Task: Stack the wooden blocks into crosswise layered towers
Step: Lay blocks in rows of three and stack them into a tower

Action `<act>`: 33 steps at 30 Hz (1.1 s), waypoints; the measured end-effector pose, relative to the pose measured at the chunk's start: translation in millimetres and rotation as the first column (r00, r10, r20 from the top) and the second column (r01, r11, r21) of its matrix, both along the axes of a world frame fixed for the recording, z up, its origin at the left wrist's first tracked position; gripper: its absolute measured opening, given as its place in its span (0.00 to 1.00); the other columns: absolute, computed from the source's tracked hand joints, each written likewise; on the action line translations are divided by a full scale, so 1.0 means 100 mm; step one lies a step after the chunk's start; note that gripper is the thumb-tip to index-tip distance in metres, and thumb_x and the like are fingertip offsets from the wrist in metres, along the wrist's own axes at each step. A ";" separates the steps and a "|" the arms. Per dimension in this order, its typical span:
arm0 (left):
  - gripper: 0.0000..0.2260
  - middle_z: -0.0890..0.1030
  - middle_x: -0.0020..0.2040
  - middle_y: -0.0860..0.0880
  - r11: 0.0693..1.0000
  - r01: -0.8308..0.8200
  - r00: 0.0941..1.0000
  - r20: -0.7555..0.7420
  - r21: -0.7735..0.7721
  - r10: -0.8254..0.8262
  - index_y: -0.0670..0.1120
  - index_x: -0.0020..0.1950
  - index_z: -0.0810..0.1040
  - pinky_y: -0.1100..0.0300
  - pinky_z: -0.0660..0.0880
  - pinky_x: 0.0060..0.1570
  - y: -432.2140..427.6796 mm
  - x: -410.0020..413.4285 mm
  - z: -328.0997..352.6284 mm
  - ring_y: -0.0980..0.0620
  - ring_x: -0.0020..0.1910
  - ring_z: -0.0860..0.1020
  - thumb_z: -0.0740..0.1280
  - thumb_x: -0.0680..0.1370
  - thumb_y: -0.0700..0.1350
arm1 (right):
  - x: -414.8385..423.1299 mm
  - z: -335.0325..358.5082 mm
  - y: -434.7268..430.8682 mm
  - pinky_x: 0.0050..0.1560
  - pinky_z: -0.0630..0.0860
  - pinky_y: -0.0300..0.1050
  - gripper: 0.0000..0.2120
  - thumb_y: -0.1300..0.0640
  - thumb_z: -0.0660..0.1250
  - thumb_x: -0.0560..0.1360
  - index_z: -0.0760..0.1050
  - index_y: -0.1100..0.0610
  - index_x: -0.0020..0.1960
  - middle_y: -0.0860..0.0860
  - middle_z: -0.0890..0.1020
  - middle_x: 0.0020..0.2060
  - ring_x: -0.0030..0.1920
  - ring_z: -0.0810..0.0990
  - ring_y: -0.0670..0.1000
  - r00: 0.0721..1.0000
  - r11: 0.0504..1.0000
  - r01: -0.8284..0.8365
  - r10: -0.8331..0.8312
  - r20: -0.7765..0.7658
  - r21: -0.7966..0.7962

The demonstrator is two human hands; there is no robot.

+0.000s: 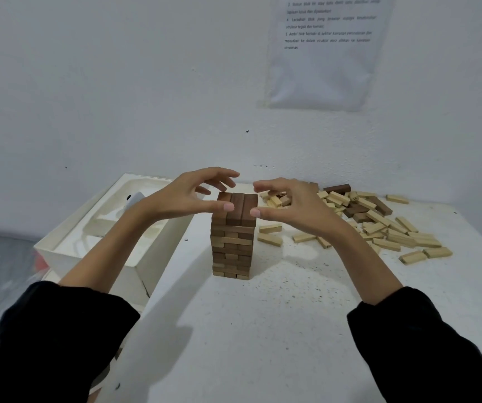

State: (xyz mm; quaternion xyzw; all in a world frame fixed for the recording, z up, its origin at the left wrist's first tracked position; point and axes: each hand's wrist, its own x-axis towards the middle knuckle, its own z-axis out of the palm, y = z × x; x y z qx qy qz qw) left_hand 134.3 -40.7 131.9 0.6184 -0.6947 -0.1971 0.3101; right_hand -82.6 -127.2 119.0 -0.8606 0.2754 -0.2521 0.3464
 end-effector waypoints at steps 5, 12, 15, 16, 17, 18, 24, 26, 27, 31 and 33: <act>0.27 0.78 0.56 0.62 0.999 0.034 0.998 0.045 -0.031 -0.032 0.59 0.64 0.71 0.72 0.71 0.51 -0.01 -0.15 0.13 0.64 0.56 0.75 0.65 0.66 0.65 | -0.23 -0.01 -0.02 0.52 0.69 0.35 0.21 0.51 0.71 0.72 0.76 0.52 0.63 0.43 0.79 0.57 0.56 0.75 0.40 0.998 0.998 0.018 -0.022 0.066 0.062; 0.24 0.79 0.54 0.61 0.988 0.090 0.993 0.087 -0.127 -0.079 0.54 0.64 0.73 0.72 0.69 0.54 -0.06 -0.75 0.23 0.64 0.56 0.75 0.69 0.71 0.59 | -0.84 -0.04 0.01 0.51 0.72 0.32 0.13 0.53 0.69 0.74 0.79 0.48 0.58 0.38 0.79 0.54 0.52 0.77 0.37 0.986 0.991 0.108 -0.117 0.119 0.077; 0.18 0.79 0.54 0.58 0.978 0.072 0.997 0.046 -0.196 -0.064 0.50 0.64 0.74 0.69 0.69 0.55 -0.12 -1.13 0.09 0.63 0.55 0.75 0.70 0.75 0.50 | -1.18 -0.11 0.03 0.54 0.74 0.39 0.11 0.54 0.69 0.73 0.79 0.48 0.55 0.41 0.80 0.52 0.51 0.78 0.41 0.971 0.980 0.190 -0.197 0.136 0.061; 0.18 0.79 0.54 0.56 0.975 0.072 0.997 0.047 -0.212 -0.063 0.49 0.64 0.75 0.71 0.68 0.55 -0.14 -1.27 0.01 0.62 0.55 0.75 0.70 0.75 0.49 | -1.28 -0.15 0.04 0.53 0.73 0.38 0.11 0.54 0.69 0.74 0.79 0.50 0.56 0.43 0.80 0.51 0.51 0.78 0.41 0.964 0.972 0.228 -0.233 0.129 0.049; 0.18 0.79 0.54 0.55 0.972 0.079 0.996 0.051 -0.223 -0.069 0.48 0.64 0.75 0.74 0.67 0.54 -0.16 -1.40 -0.07 0.64 0.53 0.75 0.70 0.75 0.48 | -1.37 -0.19 0.04 0.51 0.72 0.35 0.11 0.55 0.69 0.74 0.79 0.51 0.56 0.43 0.80 0.51 0.50 0.77 0.40 0.958 0.965 0.257 -0.261 0.123 0.042; 0.17 0.79 0.54 0.54 0.970 0.087 0.996 0.050 -0.226 -0.078 0.47 0.63 0.76 0.77 0.66 0.52 -0.18 -1.51 -0.17 0.66 0.51 0.74 0.70 0.75 0.48 | -1.44 -0.24 0.05 0.48 0.70 0.30 0.10 0.56 0.69 0.74 0.79 0.51 0.55 0.43 0.80 0.50 0.49 0.76 0.38 0.952 0.959 0.280 -0.283 0.118 0.043; 0.16 0.80 0.54 0.48 0.994 0.035 0.999 0.027 -0.106 -0.032 0.44 0.62 0.76 0.56 0.72 0.58 -0.37 -1.91 -0.89 0.54 0.54 0.76 0.70 0.75 0.46 | -1.63 -0.78 0.02 0.46 0.67 0.31 0.12 0.59 0.70 0.73 0.80 0.54 0.56 0.48 0.81 0.52 0.55 0.76 0.48 0.912 0.915 0.403 -0.403 0.073 0.020; 0.16 0.80 0.55 0.47 0.998 -0.003 1.000 -0.008 -0.065 0.003 0.43 0.62 0.76 0.58 0.72 0.57 -0.44 -1.97 -1.04 0.54 0.53 0.76 0.70 0.75 0.44 | -1.62 -0.99 -0.01 0.52 0.66 0.35 0.13 0.59 0.70 0.73 0.79 0.55 0.57 0.50 0.80 0.54 0.60 0.73 0.51 0.901 0.902 0.432 -0.432 0.041 -0.009; 0.17 0.79 0.56 0.47 0.998 -0.018 0.999 -0.030 -0.055 0.017 0.43 0.63 0.75 0.64 0.71 0.56 -0.47 -1.99 -1.09 0.54 0.53 0.76 0.70 0.75 0.44 | -1.61 -1.08 -0.03 0.55 0.65 0.37 0.14 0.59 0.70 0.73 0.79 0.55 0.58 0.51 0.80 0.55 0.62 0.71 0.53 0.897 0.897 0.441 -0.441 0.034 -0.023; 0.18 0.79 0.55 0.46 0.993 -0.088 0.992 -0.094 -0.081 0.081 0.43 0.64 0.74 0.80 0.66 0.46 -0.68 -1.98 -1.17 0.56 0.52 0.74 0.70 0.75 0.42 | -1.56 -1.26 -0.15 0.52 0.60 0.37 0.15 0.60 0.68 0.73 0.78 0.55 0.60 0.52 0.78 0.56 0.60 0.67 0.54 0.861 0.857 0.509 -0.507 0.048 -0.076; 0.18 0.79 0.55 0.47 0.986 -0.133 0.982 -0.146 -0.102 0.117 0.43 0.64 0.74 0.79 0.67 0.46 -0.84 -1.94 -1.16 0.56 0.51 0.74 0.70 0.75 0.42 | -1.52 -1.31 -0.25 0.53 0.64 0.40 0.14 0.62 0.69 0.72 0.79 0.57 0.57 0.53 0.80 0.55 0.58 0.69 0.56 0.836 0.826 0.548 -0.539 0.102 -0.130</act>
